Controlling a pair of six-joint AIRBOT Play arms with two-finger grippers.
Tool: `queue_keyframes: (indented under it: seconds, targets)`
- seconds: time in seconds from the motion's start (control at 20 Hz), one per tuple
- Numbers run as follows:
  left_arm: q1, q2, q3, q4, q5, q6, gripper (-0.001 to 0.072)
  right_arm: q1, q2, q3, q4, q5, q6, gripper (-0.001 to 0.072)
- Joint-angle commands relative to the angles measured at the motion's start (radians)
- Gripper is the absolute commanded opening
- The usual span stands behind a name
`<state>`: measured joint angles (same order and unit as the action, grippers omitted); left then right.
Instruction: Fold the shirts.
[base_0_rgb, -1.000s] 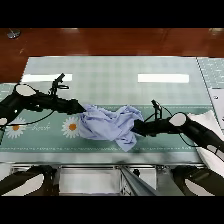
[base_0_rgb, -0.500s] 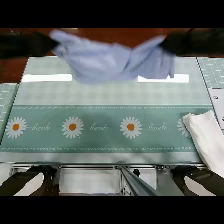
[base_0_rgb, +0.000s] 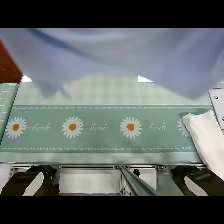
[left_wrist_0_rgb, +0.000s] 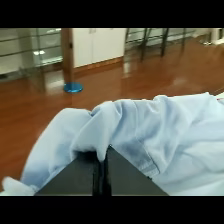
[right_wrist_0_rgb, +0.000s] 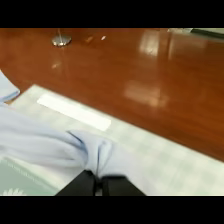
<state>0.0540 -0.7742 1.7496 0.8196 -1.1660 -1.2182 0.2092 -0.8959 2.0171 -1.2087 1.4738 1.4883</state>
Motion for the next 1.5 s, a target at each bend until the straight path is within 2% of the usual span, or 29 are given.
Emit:
queue_keyframes:
  seconds: [0.0, 0.15, 0.3, 0.4, 0.55, 0.65, 0.75, 0.9, 1.0, 1.15, 1.2, 1.25, 1.3, 1.4, 1.45]
  targets:
    - [0.001, 0.107, 0.005, 0.135, -0.181, -0.100, 0.0020, 0.001, 0.119, -0.101, 0.014, 0.163, 0.009, 0.0026]
    - [0.001, 0.161, -0.133, 0.148, -0.322, -0.182, 0.0019, 0.001, 0.199, -0.320, 0.121, 0.165, 0.034, 0.0026]
    - [0.001, 0.230, -0.420, 0.214, -0.325, -0.261, 0.0020, 0.001, 0.243, -0.591, 0.144, 0.104, 0.029, 0.0026]
    - [-0.002, 0.238, -0.629, 0.196, -0.301, -0.269, 0.0020, 0.001, 0.238, -0.766, 0.136, 0.005, 0.034, 0.0024]
    - [-0.035, 0.217, -0.929, 0.182, -0.035, -0.241, 0.0019, -0.001, 0.160, -0.970, 0.072, -0.198, 0.050, 0.0023]
    - [-0.086, 0.144, -1.046, 0.169, 0.119, -0.242, 0.0019, -0.016, 0.037, -0.996, 0.032, -0.271, 0.048, 0.0023]
    - [-0.148, 0.021, -1.068, 0.164, 0.266, -0.242, 0.0019, -0.069, -0.099, -0.993, 0.059, -0.370, 0.050, 0.0026]
    - [-0.193, -0.195, -1.006, 0.131, 0.454, -0.242, 0.0020, -0.148, -0.310, -0.912, 0.148, -0.399, 0.049, 0.0026]
    - [-0.193, -0.336, -0.918, 0.081, 0.478, -0.242, 0.0020, -0.171, -0.430, -0.834, 0.203, -0.397, 0.050, 0.0026]
    - [-0.193, -0.500, -0.772, 0.052, 0.418, -0.242, 0.0028, -0.209, -0.537, -0.741, 0.241, -0.391, 0.098, 0.0030]
    - [-0.185, -0.534, -0.728, 0.053, 0.384, -0.242, 0.0153, -0.230, -0.551, -0.717, 0.241, -0.381, 0.127, 0.0155]
    - [-0.167, -0.560, -0.682, 0.055, 0.332, -0.241, 0.0513, -0.261, -0.554, -0.695, 0.241, -0.360, 0.135, 0.0471]
    - [-0.135, -0.580, -0.633, 0.058, 0.252, -0.232, 0.0706, -0.294, -0.551, -0.668, 0.238, -0.321, 0.132, 0.0593]
    - [-0.045, -0.600, -0.555, 0.160, 0.072, -0.157, 0.0705, -0.368, -0.523, -0.631, 0.196, -0.196, 0.067, 0.0600]
    - [0.012, -0.601, -0.549, 0.225, -0.013, -0.177, 0.0704, -0.400, -0.493, -0.633, 0.120, -0.135, 0.038, 0.0600]
